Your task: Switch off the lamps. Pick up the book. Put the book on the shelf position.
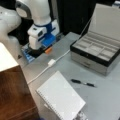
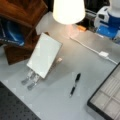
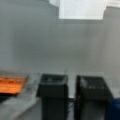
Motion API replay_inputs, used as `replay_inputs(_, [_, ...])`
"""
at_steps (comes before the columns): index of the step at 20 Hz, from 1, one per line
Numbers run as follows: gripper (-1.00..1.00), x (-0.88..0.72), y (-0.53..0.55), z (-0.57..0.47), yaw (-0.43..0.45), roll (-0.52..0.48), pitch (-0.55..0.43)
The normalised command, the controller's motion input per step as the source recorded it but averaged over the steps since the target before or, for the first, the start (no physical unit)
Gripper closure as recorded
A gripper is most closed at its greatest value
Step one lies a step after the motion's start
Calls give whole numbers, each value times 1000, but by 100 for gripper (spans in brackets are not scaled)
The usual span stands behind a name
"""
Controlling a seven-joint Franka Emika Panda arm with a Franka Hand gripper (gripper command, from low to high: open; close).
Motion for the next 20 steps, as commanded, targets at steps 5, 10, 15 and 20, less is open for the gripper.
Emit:
replay_inputs(5, [100,-157,-71,-300,-27,-31,-135])
replay_inputs(10, [100,-151,-88,-371,-23,-33,-186])
replay_inputs(15, [100,-203,-105,-306,-19,-17,-223])
replay_inputs(20, [100,-224,-123,-349,-12,-40,-253])
